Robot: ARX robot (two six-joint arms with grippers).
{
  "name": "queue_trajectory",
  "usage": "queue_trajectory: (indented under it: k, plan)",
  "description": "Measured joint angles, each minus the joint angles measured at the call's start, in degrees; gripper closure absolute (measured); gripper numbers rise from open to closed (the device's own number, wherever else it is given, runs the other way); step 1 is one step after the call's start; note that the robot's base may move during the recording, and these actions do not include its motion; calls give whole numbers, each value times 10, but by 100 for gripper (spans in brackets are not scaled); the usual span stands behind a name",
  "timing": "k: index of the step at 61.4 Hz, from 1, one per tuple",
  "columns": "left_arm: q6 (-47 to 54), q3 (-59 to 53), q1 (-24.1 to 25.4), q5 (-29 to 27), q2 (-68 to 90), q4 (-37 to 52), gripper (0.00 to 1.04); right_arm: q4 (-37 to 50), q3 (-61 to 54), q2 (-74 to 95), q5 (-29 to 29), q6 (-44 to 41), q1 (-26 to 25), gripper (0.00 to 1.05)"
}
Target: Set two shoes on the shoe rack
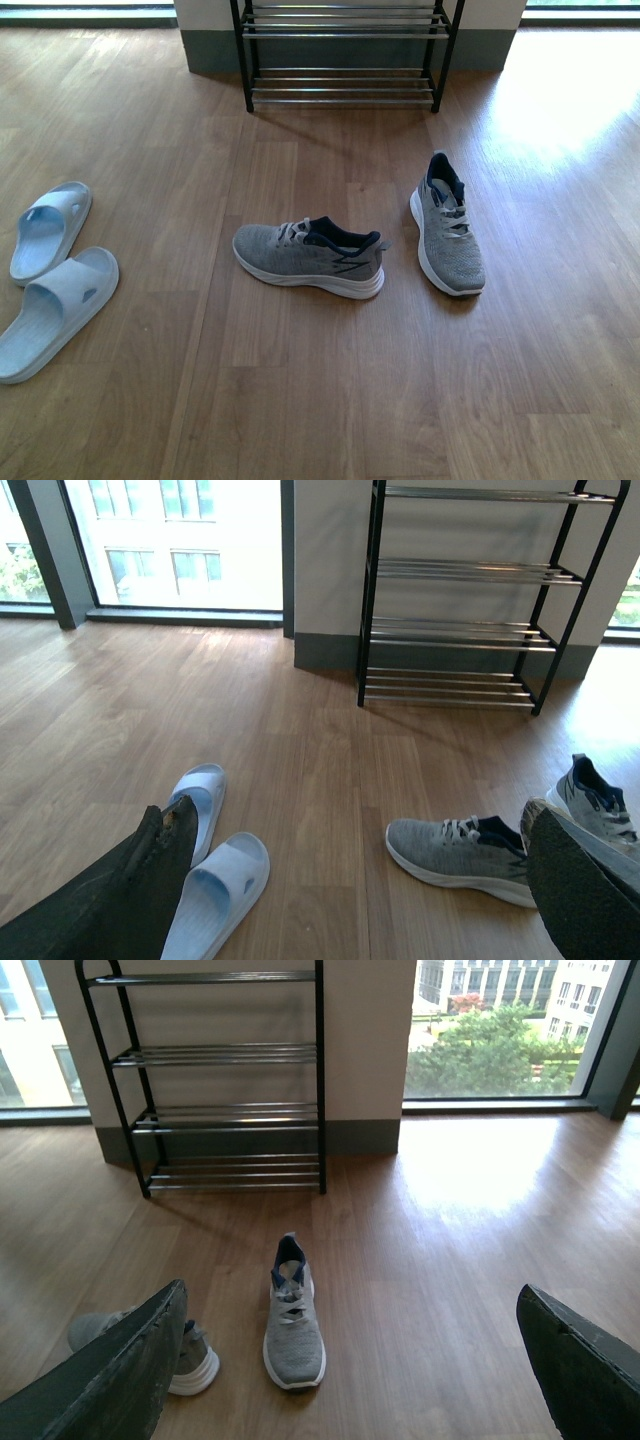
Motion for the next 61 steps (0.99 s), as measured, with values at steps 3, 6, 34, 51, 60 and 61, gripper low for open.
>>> queue_trajectory:
  k: [3, 6, 34, 51, 60, 61]
  plan:
    - [0, 0, 0, 0, 0, 0, 9, 0, 0, 0, 0, 0, 0, 9]
    - [0, 0, 0, 0, 0, 0, 9, 0, 0, 0, 0, 0, 0, 9]
    - [0, 0, 0, 0, 0, 0, 9, 0, 0, 0, 0, 0, 0, 9]
    - [0, 0, 0, 0, 0, 0, 9, 0, 0, 0, 0, 0, 0, 9]
    - [0, 0, 0, 0, 0, 0, 9, 0, 0, 1, 0, 0, 0, 9]
    - [0, 0, 0, 0, 0, 0, 9, 0, 0, 1, 0, 0, 0, 9]
